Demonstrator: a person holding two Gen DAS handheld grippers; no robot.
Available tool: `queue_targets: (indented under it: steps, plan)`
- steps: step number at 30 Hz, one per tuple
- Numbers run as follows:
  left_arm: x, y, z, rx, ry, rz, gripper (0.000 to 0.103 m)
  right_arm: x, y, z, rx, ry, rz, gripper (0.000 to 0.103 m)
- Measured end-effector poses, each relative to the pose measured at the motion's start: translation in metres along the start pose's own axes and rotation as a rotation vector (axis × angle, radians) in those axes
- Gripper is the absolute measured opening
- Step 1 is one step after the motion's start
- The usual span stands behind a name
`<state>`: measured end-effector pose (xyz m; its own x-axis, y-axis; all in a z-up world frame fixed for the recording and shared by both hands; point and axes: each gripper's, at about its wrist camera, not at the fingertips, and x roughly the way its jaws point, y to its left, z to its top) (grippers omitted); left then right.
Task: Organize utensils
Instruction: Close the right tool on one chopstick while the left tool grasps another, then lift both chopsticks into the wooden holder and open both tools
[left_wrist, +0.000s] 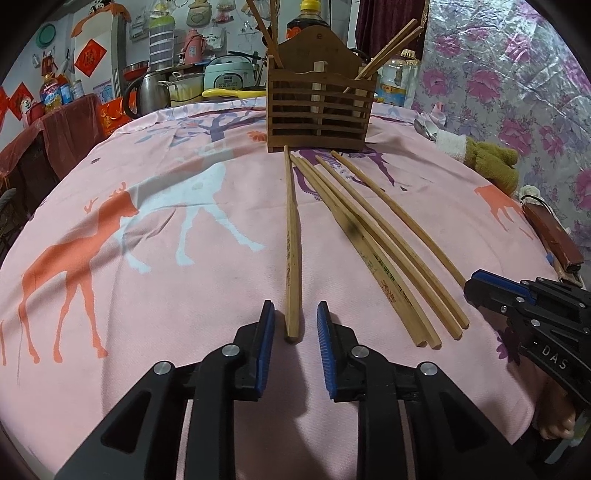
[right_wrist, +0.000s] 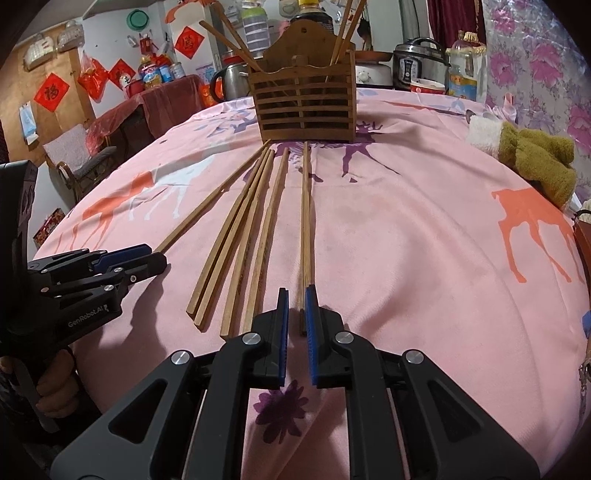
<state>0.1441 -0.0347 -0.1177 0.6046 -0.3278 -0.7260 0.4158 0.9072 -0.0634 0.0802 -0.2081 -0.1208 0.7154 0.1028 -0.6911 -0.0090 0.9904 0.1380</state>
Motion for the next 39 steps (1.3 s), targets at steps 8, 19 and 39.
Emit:
queue_targets:
  steps: [8, 19, 39]
  plan:
    - [0.0, 0.002, 0.0, -0.007, 0.0, -0.004, 0.008, 0.0, -0.005, -0.003, 0.01, 0.013, -0.004, 0.008]
    - [-0.024, 0.008, 0.016, -0.039, -0.039, -0.006, 0.008, -0.043, -0.008, 0.018, 0.03, -0.145, -0.02, 0.006]
    - [-0.1, 0.004, 0.102, -0.029, -0.182, -0.067, 0.007, -0.111, -0.017, 0.091, 0.055, -0.38, 0.048, 0.006]
